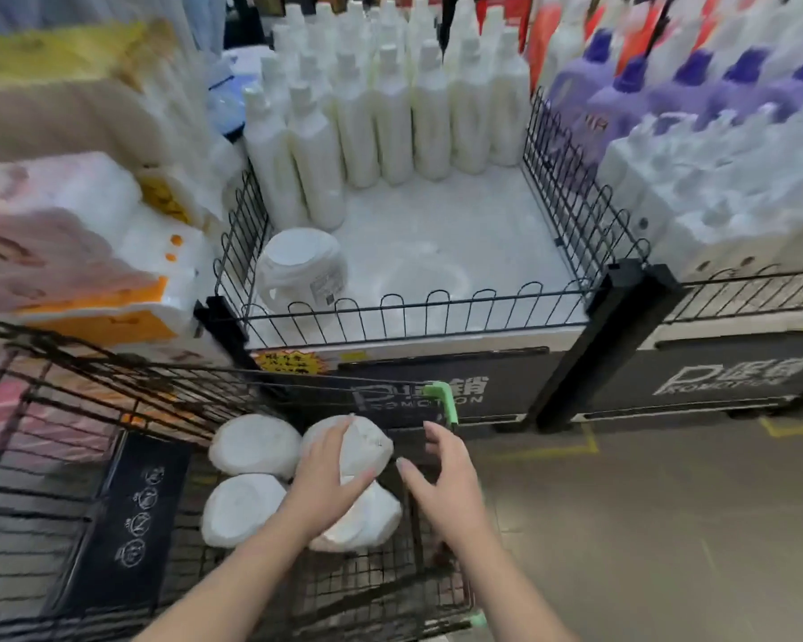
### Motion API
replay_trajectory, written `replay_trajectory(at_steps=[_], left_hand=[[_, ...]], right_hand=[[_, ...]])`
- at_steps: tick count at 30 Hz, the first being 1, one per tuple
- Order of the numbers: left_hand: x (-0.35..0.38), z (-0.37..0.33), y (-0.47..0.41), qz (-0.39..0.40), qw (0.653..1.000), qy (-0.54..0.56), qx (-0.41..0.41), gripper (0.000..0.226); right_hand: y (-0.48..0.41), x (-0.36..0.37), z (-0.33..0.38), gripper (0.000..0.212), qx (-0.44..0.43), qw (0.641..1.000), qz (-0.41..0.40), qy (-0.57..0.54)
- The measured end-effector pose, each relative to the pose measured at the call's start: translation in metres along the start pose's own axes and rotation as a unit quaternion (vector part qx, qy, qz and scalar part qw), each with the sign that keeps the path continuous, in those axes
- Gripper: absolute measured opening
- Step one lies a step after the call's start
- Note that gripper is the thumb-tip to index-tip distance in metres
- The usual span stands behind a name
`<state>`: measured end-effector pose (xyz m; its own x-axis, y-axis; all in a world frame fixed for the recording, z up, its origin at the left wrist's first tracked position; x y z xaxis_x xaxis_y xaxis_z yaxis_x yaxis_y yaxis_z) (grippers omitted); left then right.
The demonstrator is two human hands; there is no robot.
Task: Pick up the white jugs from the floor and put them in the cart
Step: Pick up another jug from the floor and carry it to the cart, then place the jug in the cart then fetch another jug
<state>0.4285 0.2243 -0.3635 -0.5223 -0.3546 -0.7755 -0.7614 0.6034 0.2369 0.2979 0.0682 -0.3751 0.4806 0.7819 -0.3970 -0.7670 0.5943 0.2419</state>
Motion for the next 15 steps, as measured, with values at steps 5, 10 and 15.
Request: replay_trajectory(at_steps=[5,10,15], left_hand=[[-0.067,-0.112,-0.002,-0.046,0.988,0.056,0.135,0.08],[-0.122,-0.207,0.019,-0.049,0.95,0.121,0.285,0.077],[-0.159,-0.286,0.057,-0.046,0.888,0.213,0.406,0.068]], right_hand=[[0.016,-0.087,0.077,0.06,-0.082,0.991,-0.095,-0.046],[0.062,-0.152,0.136,0.059,-0.131,0.968,-0.195,-0.089],[0.136,-0.207,0.183,0.052,-0.183,0.917,-0.325,-0.138]])
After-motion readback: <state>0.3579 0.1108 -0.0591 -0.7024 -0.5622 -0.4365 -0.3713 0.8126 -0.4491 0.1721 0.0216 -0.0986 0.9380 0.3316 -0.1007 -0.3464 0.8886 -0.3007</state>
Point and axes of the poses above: each hand's wrist, its own y-axis away from the middle knuckle, its own x-axis out of the palm, z = x × y, the point moved 7 cm from there along -y, towards the middle knuckle, and after that the axes turned 2 degrees about -z, right-handed, at the moved point
